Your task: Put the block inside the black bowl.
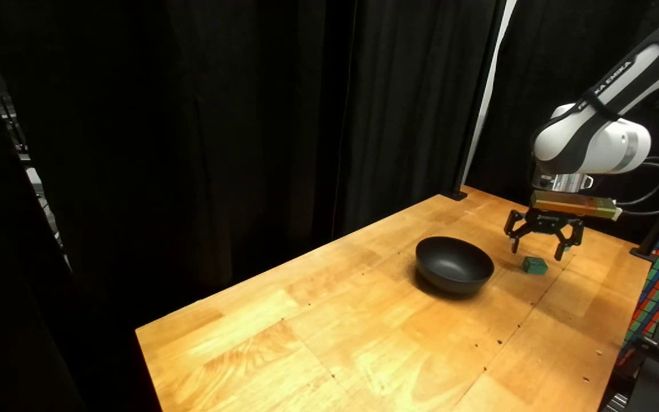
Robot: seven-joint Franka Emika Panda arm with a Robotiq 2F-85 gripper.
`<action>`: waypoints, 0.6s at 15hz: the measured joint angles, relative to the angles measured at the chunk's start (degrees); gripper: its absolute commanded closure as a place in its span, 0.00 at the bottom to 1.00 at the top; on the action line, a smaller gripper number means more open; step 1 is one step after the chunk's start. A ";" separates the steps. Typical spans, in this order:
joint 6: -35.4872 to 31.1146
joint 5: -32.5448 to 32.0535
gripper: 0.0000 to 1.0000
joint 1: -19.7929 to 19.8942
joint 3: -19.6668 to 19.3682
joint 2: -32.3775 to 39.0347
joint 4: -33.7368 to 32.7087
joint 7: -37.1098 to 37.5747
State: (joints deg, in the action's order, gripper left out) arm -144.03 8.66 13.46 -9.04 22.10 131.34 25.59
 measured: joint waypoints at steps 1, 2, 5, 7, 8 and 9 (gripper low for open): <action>-0.14 0.94 0.00 0.00 -0.14 1.78 -1.20 -0.12; -0.26 1.68 0.25 0.01 -0.27 3.32 -2.31 -0.25; -0.29 2.65 0.42 0.07 -0.86 6.93 -5.23 -0.45; -0.32 2.84 0.58 0.09 -1.50 8.57 -6.64 -0.61; -0.31 3.05 0.66 0.13 -1.73 9.12 -7.22 -0.74; -0.19 3.47 0.73 0.15 -1.73 9.23 -7.60 -0.88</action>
State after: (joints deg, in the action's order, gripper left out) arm -144.22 12.13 13.61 -10.77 31.32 123.74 24.70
